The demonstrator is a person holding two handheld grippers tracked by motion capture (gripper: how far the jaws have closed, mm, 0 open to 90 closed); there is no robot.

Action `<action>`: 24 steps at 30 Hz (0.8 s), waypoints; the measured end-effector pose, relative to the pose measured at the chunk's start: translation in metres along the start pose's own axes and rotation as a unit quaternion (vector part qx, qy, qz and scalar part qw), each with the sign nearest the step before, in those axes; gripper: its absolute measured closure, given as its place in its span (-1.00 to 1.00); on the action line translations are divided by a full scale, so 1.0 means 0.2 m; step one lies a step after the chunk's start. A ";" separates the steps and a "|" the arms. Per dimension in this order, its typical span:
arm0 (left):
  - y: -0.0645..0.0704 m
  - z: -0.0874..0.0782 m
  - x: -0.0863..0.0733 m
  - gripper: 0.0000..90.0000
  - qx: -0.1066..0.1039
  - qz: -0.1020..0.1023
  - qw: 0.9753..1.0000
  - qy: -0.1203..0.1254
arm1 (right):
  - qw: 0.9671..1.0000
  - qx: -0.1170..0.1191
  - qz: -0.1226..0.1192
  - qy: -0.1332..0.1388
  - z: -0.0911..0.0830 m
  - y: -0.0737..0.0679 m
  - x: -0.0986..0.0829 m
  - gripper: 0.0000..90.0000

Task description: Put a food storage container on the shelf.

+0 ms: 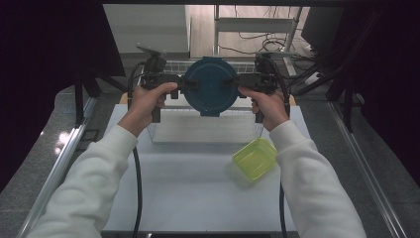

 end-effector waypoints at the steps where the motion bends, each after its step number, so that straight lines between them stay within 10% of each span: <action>1: 0.00 0.00 0.00 -0.18 0.001 -0.003 1.000 0.000 | 1.000 0.002 0.002 0.000 0.01 0.01 0.01 -0.32; 24: -0.20 0.14 0.10 -0.18 -0.010 -0.045 0.999 0.002 | 0.999 -0.003 0.049 -0.007 0.17 0.14 0.13 -0.32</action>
Point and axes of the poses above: each handheld gripper's, and its own axes: z roughly forward along the jaws, x roughly out of its top, y roughly to its right, the point moved 10 cm from there along z, roughly forward along the jaws, and after that the axes turned 6 degrees about z, right-handed, at the moved point
